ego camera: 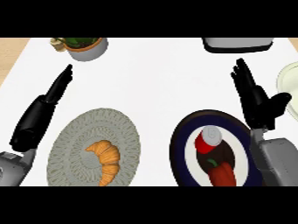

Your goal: Pick the can from the plate and place it in the bowl

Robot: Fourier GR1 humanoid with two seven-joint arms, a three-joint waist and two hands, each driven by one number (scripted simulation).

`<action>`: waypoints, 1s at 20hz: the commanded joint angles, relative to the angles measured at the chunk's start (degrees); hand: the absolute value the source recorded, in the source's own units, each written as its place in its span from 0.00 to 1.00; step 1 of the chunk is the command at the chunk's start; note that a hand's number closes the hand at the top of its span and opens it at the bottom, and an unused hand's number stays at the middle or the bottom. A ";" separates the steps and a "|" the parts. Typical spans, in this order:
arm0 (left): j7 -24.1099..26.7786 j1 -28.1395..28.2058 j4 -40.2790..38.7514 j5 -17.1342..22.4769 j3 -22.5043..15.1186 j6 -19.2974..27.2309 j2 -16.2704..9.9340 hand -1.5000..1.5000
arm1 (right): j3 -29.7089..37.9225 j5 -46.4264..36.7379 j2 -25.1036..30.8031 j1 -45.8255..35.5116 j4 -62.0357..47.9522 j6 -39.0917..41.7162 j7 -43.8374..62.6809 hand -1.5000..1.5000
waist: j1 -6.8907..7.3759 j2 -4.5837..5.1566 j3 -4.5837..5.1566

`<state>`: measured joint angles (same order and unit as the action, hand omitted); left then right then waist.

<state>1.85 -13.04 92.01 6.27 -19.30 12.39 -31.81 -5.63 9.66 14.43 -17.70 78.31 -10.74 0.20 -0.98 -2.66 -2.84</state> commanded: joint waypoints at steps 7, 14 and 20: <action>-1.84 -0.59 -2.34 7.33 10.46 5.30 3.48 0.50 | -14.82 -16.46 5.29 -10.12 8.94 4.73 -0.96 0.00 | 2.08 -0.10 4.67; 1.15 0.49 -5.70 13.87 19.19 2.49 2.63 0.50 | -30.62 -34.99 -7.90 6.03 25.48 -17.13 3.43 0.00 | -0.88 1.76 3.04; 0.37 1.22 -4.34 14.25 20.43 2.41 2.31 0.50 | -32.64 -50.03 2.07 7.80 38.74 -8.34 24.37 0.00 | -1.28 1.50 3.07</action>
<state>3.50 -11.40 86.56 19.70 -0.34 14.50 -28.94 -36.27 -31.33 12.08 -11.70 109.73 -22.29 14.14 -1.74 -0.98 0.23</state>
